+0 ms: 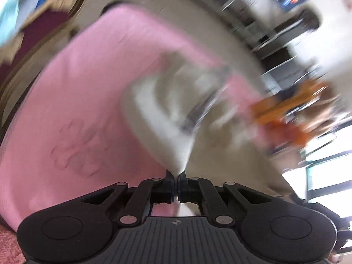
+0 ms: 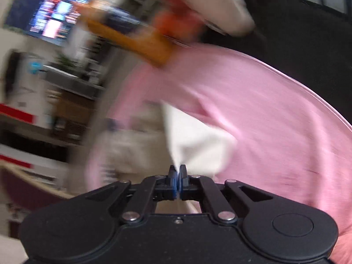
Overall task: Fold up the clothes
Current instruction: 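Lift and shake the sweatshirt out with both tools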
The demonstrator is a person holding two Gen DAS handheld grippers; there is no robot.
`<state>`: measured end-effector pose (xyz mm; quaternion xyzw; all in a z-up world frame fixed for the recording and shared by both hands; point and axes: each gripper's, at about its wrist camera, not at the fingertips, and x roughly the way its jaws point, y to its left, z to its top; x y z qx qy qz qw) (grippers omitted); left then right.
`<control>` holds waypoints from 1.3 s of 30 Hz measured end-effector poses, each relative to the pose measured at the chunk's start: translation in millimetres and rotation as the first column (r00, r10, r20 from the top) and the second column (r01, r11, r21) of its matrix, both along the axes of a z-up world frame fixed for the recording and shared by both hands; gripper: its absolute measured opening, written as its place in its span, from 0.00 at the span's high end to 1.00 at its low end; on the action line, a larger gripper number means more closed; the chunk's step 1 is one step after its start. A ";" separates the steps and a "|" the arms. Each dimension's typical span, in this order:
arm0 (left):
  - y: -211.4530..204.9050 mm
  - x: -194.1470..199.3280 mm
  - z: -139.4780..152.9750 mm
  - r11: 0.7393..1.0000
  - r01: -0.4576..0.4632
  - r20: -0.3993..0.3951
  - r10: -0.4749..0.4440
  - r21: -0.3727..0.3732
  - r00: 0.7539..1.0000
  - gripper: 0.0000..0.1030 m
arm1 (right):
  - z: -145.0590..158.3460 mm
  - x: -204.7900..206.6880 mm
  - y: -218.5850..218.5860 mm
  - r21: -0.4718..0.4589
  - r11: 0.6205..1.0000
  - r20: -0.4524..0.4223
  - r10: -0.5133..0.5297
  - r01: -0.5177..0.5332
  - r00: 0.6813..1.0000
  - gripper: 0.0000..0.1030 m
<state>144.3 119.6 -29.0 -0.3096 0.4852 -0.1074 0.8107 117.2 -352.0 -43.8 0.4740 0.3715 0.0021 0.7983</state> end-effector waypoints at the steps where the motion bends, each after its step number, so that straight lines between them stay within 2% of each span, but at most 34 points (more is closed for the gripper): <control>1: 7.3 -1.0 24.1 0.999 -0.008 0.043 0.010 -0.049 0.999 0.99 | 29.1 -1.4 2.5 0.009 1.000 0.063 0.004 -0.005 0.998 0.98; 3: 29.4 -15.1 73.8 0.984 -0.025 0.170 0.055 -0.175 0.984 0.99 | 91.1 -11.1 3.9 0.022 1.000 0.203 0.004 -0.009 0.979 0.98; 4: 44.4 -27.9 96.8 0.965 -0.033 0.237 0.097 -0.260 0.967 0.99 | 120.5 -19.4 2.7 0.030 1.000 0.274 0.000 -0.008 0.962 0.98; 6: 75.3 -58.3 128.6 0.907 -0.055 0.341 0.213 -0.418 0.916 0.99 | 178.3 -48.2 -3.8 0.045 0.999 0.434 -0.028 0.009 0.901 0.98; 7: 87.9 -74.7 136.8 0.876 -0.067 0.367 0.269 -0.478 0.891 0.99 | 201.3 -64.5 -8.0 0.056 0.998 0.502 -0.048 0.024 0.864 0.98; 8: 100.1 -90.9 145.0 0.843 -0.076 0.387 0.323 -0.533 0.864 0.99 | 217.7 -78.7 -10.5 0.055 0.998 0.540 -0.064 0.040 0.839 0.98; 9: 106.1 -103.5 151.2 0.831 -0.093 0.387 0.351 -0.548 0.852 0.99 | 230.9 -91.8 -12.1 0.049 0.997 0.566 -0.076 0.059 0.821 0.98; 10: 108.9 -115.0 159.1 0.830 -0.103 0.388 0.362 -0.549 0.848 0.99 | 244.1 -104.9 -13.7 0.043 0.996 0.591 -0.088 0.077 0.802 0.98; 13: 107.2 -152.5 191.9 0.843 -0.055 0.482 0.359 -0.536 0.799 1.00 | 271.9 -128.9 -10.6 0.044 0.996 0.605 -0.085 0.073 0.791 0.98; 15: 102.4 -164.4 207.2 0.862 -0.051 0.525 0.352 -0.504 0.775 0.99 | 287.9 -152.5 -5.9 0.038 0.996 0.673 -0.084 0.079 0.735 0.98; 18: 95.2 -182.3 230.2 0.889 -0.048 0.586 0.339 -0.455 0.736 0.98 | 304.0 -190.6 -2.7 0.018 0.989 0.778 -0.106 0.147 0.619 0.98; 19: 92.8 -188.3 237.9 0.898 -0.047 0.606 0.334 -0.438 0.722 0.99 | 305.9 -191.9 -2.2 0.000 0.988 0.773 -0.098 0.155 0.627 0.98; 20: 90.5 -193.3 244.9 0.906 -0.048 0.623 0.328 -0.421 0.710 0.99 | 306.8 -188.5 -2.2 -0.020 0.988 0.752 -0.085 0.152 0.654 0.98; 22: 88.5 -176.3 239.0 0.911 -0.072 0.584 0.319 -0.406 0.746 0.99 | 300.6 -176.9 -4.8 -0.025 0.990 0.719 -0.076 0.136 0.691 0.98; 24: 82.4 -157.6 231.8 0.928 -0.114 0.559 0.308 -0.354 0.770 0.99 | 290.3 -163.1 -5.4 -0.038 0.990 0.694 -0.069 0.132 0.717 0.98; 27: 67.4 -104.0 216.0 0.954 -0.201 0.467 0.285 -0.222 0.837 0.99 | 264.6 -111.1 -2.4 -0.091 0.988 0.589 -0.046 0.123 0.807 0.98; 28: 63.5 -77.0 209.6 0.961 -0.223 0.418 0.274 -0.166 0.866 0.99 | 255.6 -86.7 1.1 -0.116 0.986 0.543 -0.038 0.120 0.839 0.98; 30: 62.2 -37.3 206.0 0.951 -0.272 0.346 0.306 -0.144 0.887 0.99 | 237.8 -32.2 10.2 -0.171 0.979 0.442 -0.023 0.109 0.897 0.98; 31: 61.4 -18.6 205.4 0.947 -0.294 0.316 0.322 -0.132 0.893 0.99 | 239.9 -22.3 14.7 -0.187 0.976 0.447 -0.017 0.112 0.894 0.98; 34: 52.2 -16.2 254.1 0.955 -0.284 0.497 0.288 -0.085 0.819 0.99 | 262.0 -16.9 28.3 -0.220 0.966 0.539 0.004 0.137 0.842 0.98; 37: 42.8 -48.5 291.0 0.965 -0.255 0.652 0.236 -0.067 0.720 0.99 | 284.7 -18.7 35.9 -0.242 0.956 0.622 0.023 0.164 0.783 0.98; 38: 42.9 -54.8 290.5 0.966 -0.252 0.666 0.228 -0.062 0.710 0.99 | 288.7 -25.5 31.2 -0.240 0.956 0.636 0.025 0.167 0.771 0.98; 39: 43.8 -58.8 282.0 0.967 -0.247 0.664 0.223 -0.058 0.714 0.99 | 287.8 -30.4 25.7 -0.239 0.957 0.643 0.030 0.163 0.765 0.98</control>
